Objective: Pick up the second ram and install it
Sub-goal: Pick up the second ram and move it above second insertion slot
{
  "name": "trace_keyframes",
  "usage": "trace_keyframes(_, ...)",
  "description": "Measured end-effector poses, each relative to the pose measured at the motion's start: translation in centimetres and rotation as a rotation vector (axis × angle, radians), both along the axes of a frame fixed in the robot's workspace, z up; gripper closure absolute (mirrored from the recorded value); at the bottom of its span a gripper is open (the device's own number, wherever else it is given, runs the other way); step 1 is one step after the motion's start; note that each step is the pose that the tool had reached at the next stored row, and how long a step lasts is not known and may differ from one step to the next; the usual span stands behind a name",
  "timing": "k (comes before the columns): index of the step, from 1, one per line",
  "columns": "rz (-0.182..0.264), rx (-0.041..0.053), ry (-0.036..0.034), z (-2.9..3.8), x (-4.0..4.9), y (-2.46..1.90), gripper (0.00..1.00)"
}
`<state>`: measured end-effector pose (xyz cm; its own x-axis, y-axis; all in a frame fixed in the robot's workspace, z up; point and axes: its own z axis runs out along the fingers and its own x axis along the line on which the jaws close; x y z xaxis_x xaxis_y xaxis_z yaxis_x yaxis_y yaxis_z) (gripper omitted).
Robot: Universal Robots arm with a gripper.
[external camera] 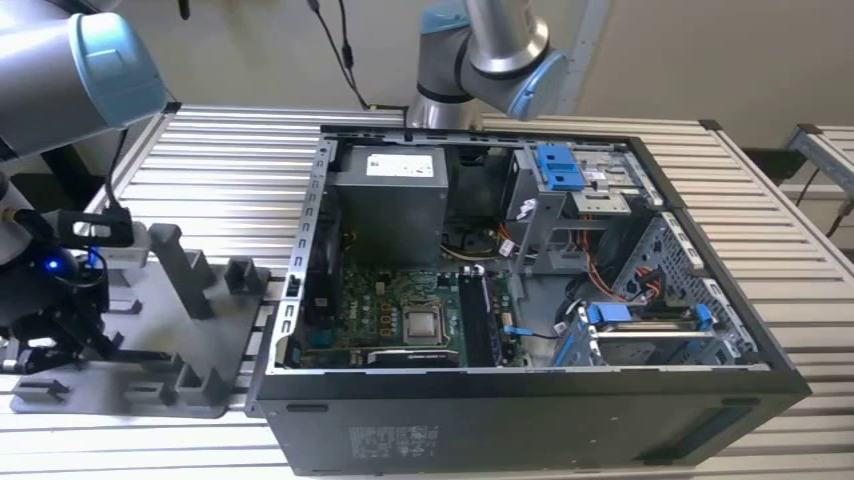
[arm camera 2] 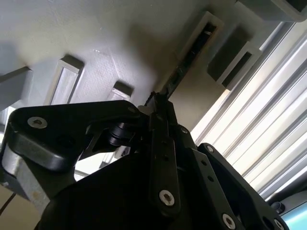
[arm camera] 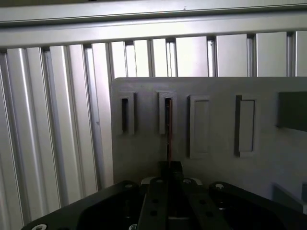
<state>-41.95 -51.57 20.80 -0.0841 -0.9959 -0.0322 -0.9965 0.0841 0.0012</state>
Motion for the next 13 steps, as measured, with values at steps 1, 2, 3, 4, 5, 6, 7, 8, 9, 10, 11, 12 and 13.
trace_keyframes(1,0.000,-0.0001,0.0000,0.15,0.00,0.00,0.86)
trace_keyframes(2,0.000,0.0000,0.0000,0.32,0.00,0.00,0.86)
trace_keyframes(3,0.000,0.0000,0.0000,0.50,0.00,0.00,0.86)
trace_keyframes(4,0.000,0.0000,-0.0001,0.68,0.00,0.00,0.86)
trace_keyframes(5,0.000,0.0000,0.0000,0.87,0.00,0.00,0.86)
trace_keyframes(6,0.000,0.0000,0.0000,1.08,0.00,0.00,0.86)
trace_keyframes(7,0.000,0.0000,0.0000,1.28,0.00,0.00,0.86)
trace_keyframes(8,0.000,-0.0001,0.0001,1.49,0.00,0.00,0.86)
trace_keyframes(9,0.000,-0.0001,0.0001,1.68,0.00,0.00,0.86)
trace_keyframes(10,0.000,0.0000,0.0000,1.87,0.01,0.00,0.86)
trace_keyframes(11,0.000,0.0000,0.0000,2.05,0.01,-0.01,0.86)
trace_keyframes(12,0.000,0.0000,0.0001,2.23,0.00,0.00,0.86)
trace_keyframes(13,0.000,0.0000,0.0000,2.41,0.01,0.00,0.86)
